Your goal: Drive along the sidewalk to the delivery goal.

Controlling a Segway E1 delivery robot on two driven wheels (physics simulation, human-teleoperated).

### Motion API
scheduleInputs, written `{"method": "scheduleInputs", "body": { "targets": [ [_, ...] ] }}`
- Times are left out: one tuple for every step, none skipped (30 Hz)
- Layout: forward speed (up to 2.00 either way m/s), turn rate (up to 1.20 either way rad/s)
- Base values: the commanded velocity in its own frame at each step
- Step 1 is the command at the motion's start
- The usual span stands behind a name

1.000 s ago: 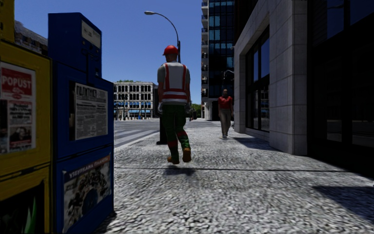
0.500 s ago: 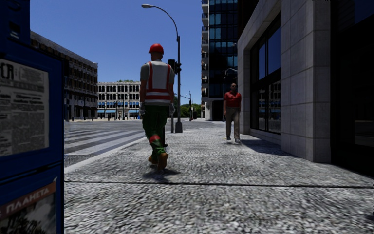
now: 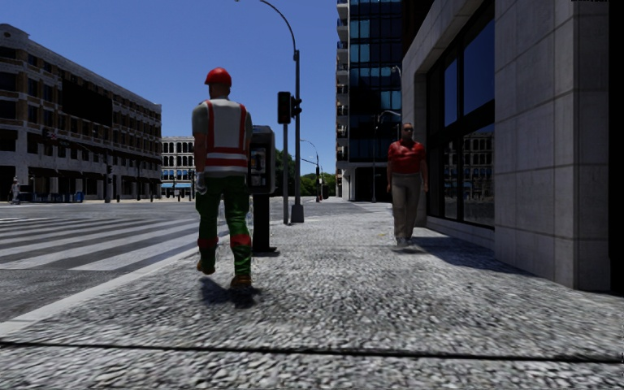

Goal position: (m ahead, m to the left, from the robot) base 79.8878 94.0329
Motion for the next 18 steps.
{"method": "scheduleInputs", "body": {
  "targets": [
    [1.27, 0.0],
    [1.27, 0.0],
    [1.27, 0.0],
    [1.27, 0.0],
    [1.26, 0.0],
    [1.26, 0.0],
    [1.26, 0.0],
    [1.26, 0.0],
    [1.26, 0.11],
    [1.26, 0.26],
    [1.26, 0.32],
    [1.26, 0.32],
    [1.26, 0.33],
    [1.26, 0.33],
    [1.26, 0.34],
    [1.26, 0.34],
    [1.26, 0.34],
    [1.26, 0.34]
  ]
}}
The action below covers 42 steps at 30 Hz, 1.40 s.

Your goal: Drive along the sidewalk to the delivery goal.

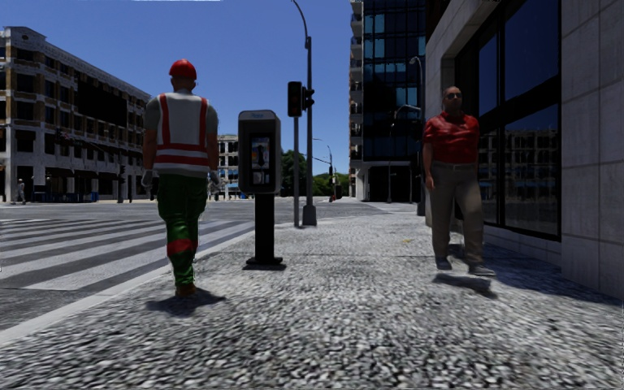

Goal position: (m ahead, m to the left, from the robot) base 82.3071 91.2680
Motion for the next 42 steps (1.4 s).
{"method": "scheduleInputs", "body": {
  "targets": [
    [1.26, 0.34],
    [1.26, 0.34],
    [1.26, 0.36],
    [1.26, 0.36],
    [1.26, 0.36],
    [1.26, 0.36],
    [1.26, 0.34],
    [1.26, 0.0],
    [1.26, 0.0],
    [1.26, 0.0],
    [1.26, 0.0],
    [1.26, 0.0],
    [1.26, 0.0],
    [1.26, 0.0],
    [1.26, 0.0],
    [1.26, 0.0],
    [1.11, -0.29],
    [1.11, -0.32],
    [1.11, -0.33],
    [1.11, -0.33],
    [1.11, -0.33],
    [1.11, -0.33],
    [1.11, -0.33],
    [1.11, -0.33],
    [1.11, -0.33],
    [1.11, -0.33],
    [1.11, -0.33],
    [1.11, -0.33],
    [1.11, -0.33],
    [1.11, -0.33],
    [1.11, -0.33],
    [1.11, -0.33],
    [1.11, -0.33],
    [1.11, -0.34],
    [1.11, -0.34],
    [1.11, -0.34],
    [1.11, -0.34],
    [1.1, -0.34],
    [1.1, -0.34],
    [1.1, -0.34],
    [1.1, -0.34],
    [1.1, -0.34]
  ]
}}
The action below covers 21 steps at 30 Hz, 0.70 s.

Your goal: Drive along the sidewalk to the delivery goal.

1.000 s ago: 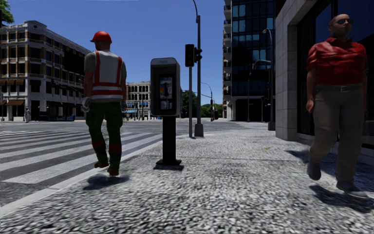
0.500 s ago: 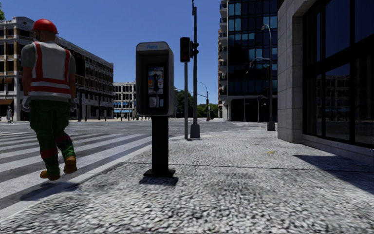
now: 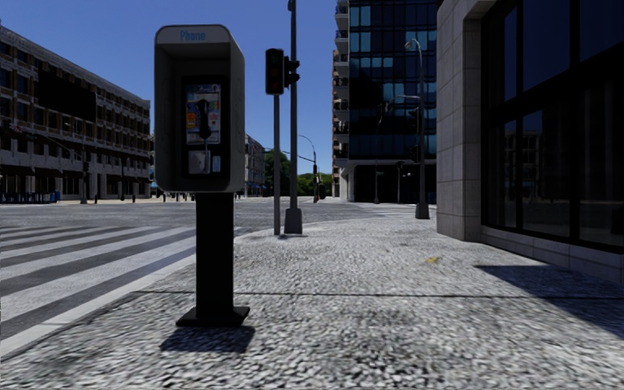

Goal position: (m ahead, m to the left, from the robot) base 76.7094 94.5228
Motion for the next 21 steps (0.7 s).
{"method": "scheduleInputs", "body": {
  "targets": [
    [1.1, -0.34],
    [1.1, -0.34],
    [1.1, -0.34],
    [1.1, -0.34],
    [1.1, -0.34],
    [1.1, -0.34],
    [1.1, -0.34],
    [1.1, -0.34],
    [1.1, -0.34],
    [1.1, -0.34],
    [1.1, -0.34],
    [1.1, -0.34],
    [1.1, -0.34],
    [1.1, -0.34],
    [1.1, -0.34],
    [1.1, -0.34],
    [1.1, -0.34],
    [1.1, -0.34],
    [1.1, -0.34],
    [1.1, -0.34],
    [1.1, -0.34]
  ]
}}
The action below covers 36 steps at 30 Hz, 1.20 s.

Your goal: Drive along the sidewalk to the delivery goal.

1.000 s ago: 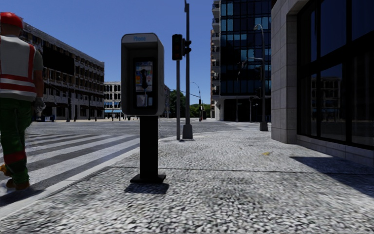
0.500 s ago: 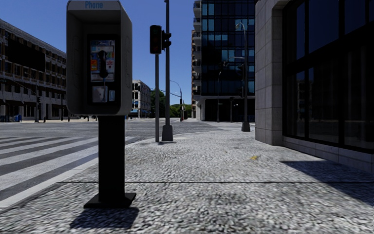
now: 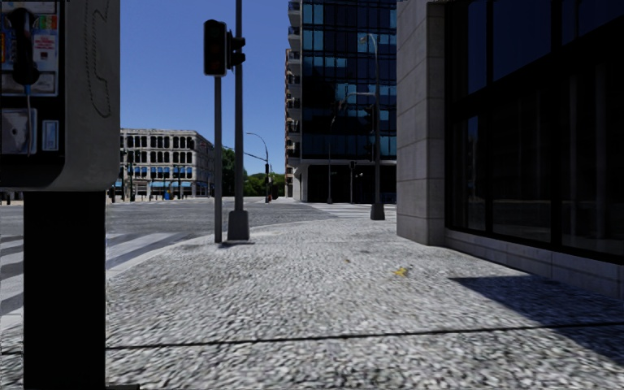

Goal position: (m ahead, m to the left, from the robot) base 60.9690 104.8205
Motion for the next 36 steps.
{"method": "scheduleInputs", "body": {
  "targets": [
    [1.1, -0.34],
    [1.1, -0.34],
    [1.1, -0.34],
    [1.1, -0.34],
    [1.1, -0.34],
    [1.1, -0.34],
    [1.1, -0.34],
    [1.1, -0.27],
    [1.1, 0.0],
    [1.1, 0.0],
    [1.1, 0.0],
    [1.1, 0.0],
    [1.1, 0.0],
    [1.1, 0.06],
    [1.1, 0.06],
    [1.1, 0.27],
    [1.1, 0.45],
    [1.1, 0.54],
    [1.1, 0.57],
    [1.1, 0.58],
    [1.1, 0.58],
    [1.1, 0.58],
    [1.1, 0.59],
    [1.1, 0.59],
    [1.1, 0.59],
    [1.1, 0.59],
    [1.12, 0.59],
    [1.19, 0.59],
    [1.24, 0.59],
    [1.26, 0.59],
    [1.26, 0.59],
    [1.26, 0.59],
    [1.26, 0.59],
    [1.26, 0.59],
    [1.27, 0.59],
    [1.27, 0.59]
  ]
}}
